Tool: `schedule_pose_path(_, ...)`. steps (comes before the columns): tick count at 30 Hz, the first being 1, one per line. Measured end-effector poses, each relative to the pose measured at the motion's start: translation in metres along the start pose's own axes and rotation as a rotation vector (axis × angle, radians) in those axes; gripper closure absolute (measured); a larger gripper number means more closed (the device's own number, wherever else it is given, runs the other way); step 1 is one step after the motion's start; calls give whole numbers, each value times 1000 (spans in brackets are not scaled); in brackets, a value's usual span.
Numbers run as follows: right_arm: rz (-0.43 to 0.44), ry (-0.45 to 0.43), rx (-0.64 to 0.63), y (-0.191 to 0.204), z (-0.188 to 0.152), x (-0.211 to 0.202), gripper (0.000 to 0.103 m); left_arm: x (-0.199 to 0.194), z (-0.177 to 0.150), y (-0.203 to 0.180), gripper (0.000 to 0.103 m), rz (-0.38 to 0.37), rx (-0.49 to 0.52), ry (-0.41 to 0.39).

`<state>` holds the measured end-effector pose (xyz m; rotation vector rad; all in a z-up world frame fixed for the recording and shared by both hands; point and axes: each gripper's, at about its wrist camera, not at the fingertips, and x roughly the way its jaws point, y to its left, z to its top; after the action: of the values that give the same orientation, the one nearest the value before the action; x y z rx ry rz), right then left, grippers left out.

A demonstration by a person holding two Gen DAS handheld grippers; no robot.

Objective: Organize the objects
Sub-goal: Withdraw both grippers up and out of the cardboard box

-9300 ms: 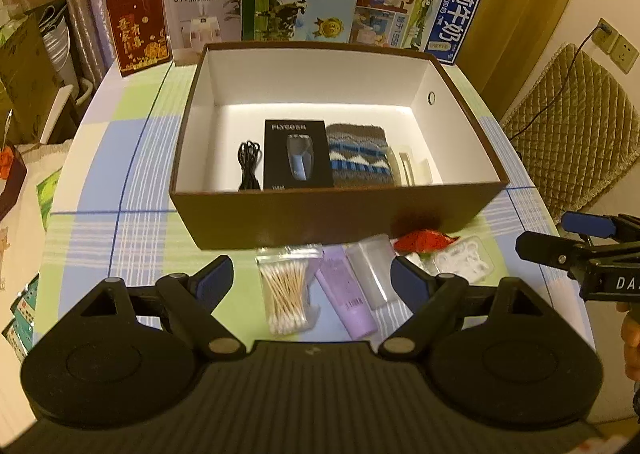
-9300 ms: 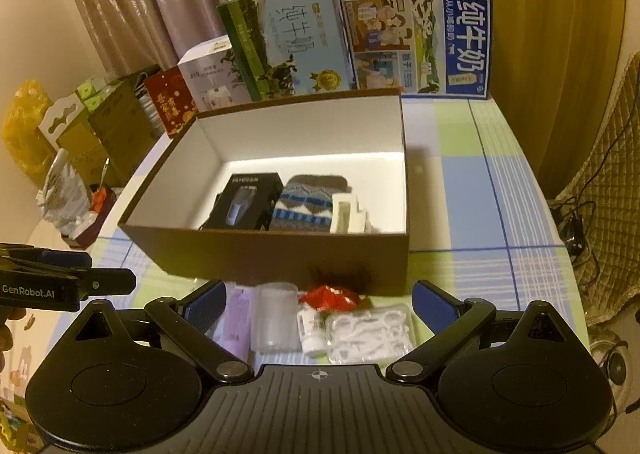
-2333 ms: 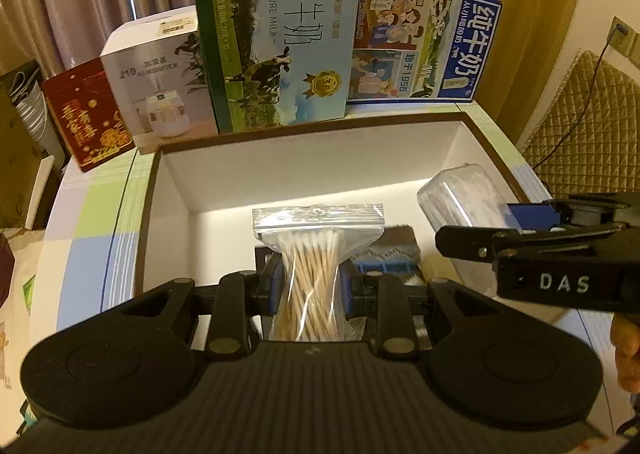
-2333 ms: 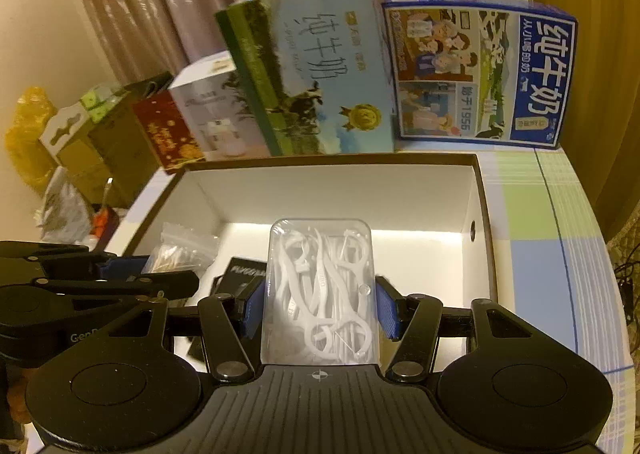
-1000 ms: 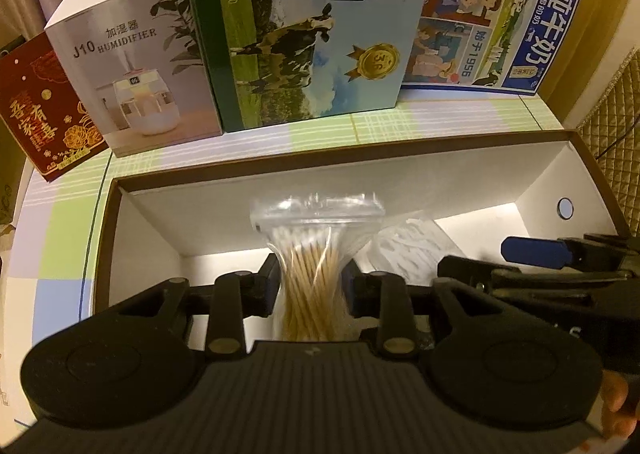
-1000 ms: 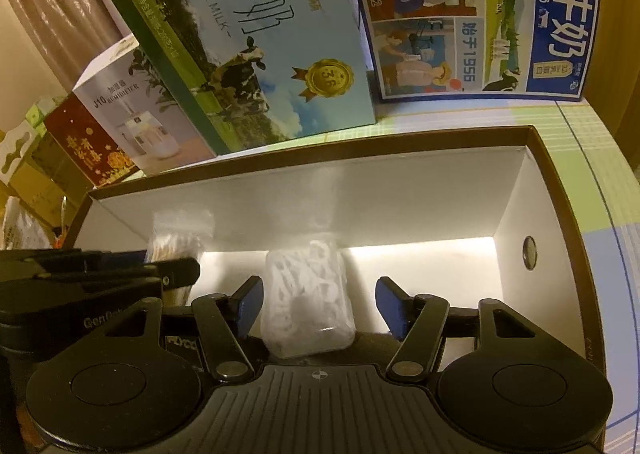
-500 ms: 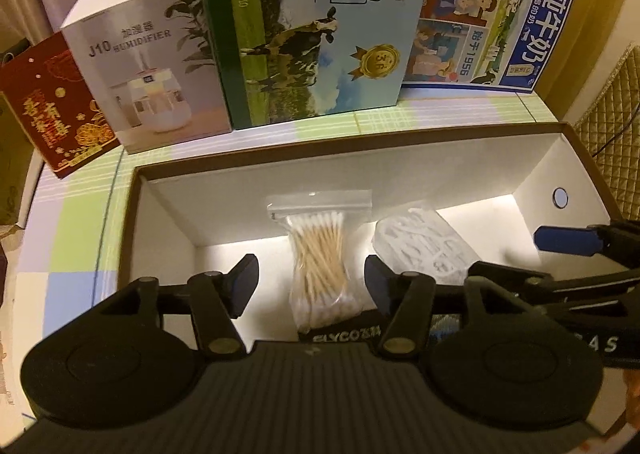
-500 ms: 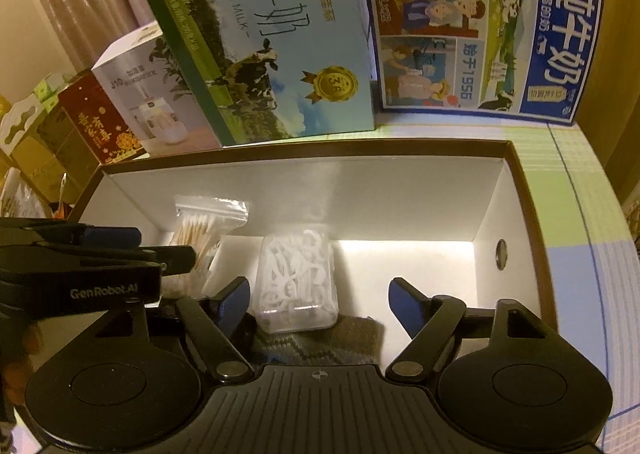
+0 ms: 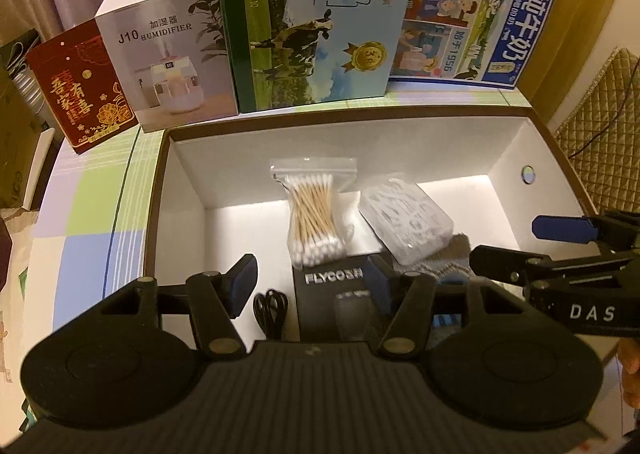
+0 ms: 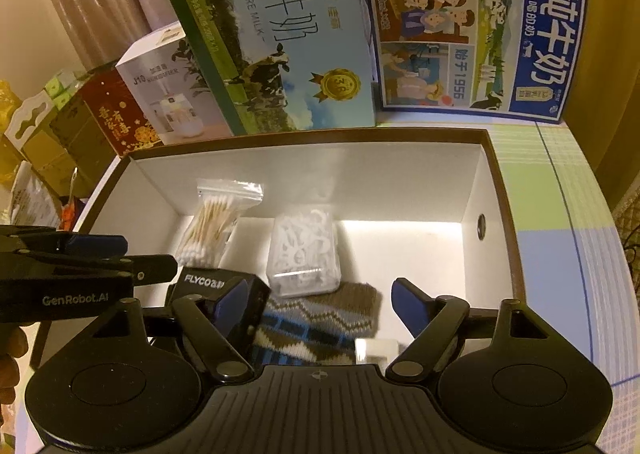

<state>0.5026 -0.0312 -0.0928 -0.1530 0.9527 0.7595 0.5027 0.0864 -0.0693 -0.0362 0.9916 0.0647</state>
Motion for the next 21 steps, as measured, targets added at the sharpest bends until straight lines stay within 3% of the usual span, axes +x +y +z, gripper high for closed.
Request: schedule_pose_path(21,10,-39,21,7,-46,-79,16,-79,-53,-22,34,6,-45,-19)
